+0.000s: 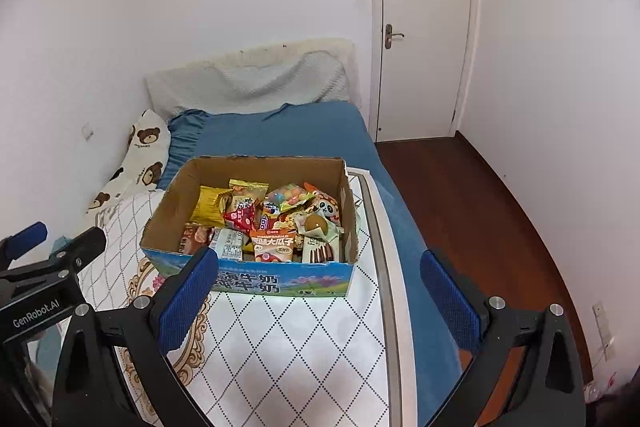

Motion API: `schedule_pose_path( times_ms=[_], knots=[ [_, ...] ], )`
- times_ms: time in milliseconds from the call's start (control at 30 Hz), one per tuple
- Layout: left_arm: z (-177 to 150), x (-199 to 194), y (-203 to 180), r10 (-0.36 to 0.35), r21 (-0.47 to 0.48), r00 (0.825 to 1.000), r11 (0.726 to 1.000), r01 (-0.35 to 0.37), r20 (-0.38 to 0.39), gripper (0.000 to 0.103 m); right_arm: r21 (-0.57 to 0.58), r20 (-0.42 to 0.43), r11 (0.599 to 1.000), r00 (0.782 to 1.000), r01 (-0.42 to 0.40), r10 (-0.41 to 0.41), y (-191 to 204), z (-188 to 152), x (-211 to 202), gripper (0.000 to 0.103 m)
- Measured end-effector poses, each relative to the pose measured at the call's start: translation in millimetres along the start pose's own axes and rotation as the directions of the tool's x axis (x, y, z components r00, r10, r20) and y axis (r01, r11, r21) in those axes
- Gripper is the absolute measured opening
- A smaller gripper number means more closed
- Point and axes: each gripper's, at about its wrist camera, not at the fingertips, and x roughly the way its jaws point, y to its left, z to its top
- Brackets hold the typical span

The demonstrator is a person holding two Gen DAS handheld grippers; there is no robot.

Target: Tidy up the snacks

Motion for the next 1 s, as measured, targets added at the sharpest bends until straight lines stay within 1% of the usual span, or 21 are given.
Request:
schedule_pose_path(
  times_ms=[100,300,567,1000],
  knots=[
    [1.4,5.2,-2.0,0.002,0.006,1.000,1.000,-0.002,-0.007,0.102,0.004,-0.021,1.000,1.000,-0.007,0.007,2.2,-1.1,8.7,0.103],
    [1.6,5.7,-2.9,-0.007,0.010,1.000,1.000,0.007,-0.005,0.102,0.011,-0.021,1.000,1.000,0.001,-0.001,1.4,-2.2,12.2,0.103],
    [3.0,6.5,-1.8,-0.011,0.009,1.000,1.000,0.011,-0.010,0.102,0.022,-0.027,1.000,1.000,0.006,-0.006,0.3,-2.1,11.8,0.103],
    [0.2,3.6,-4.7,-0.024,0.006,1.000,1.000,0.024,-0.005,0.102,0.026,-0.010,1.000,1.000,0.003,-0.003,0.2,-0.9,4.5,0.103]
  ],
)
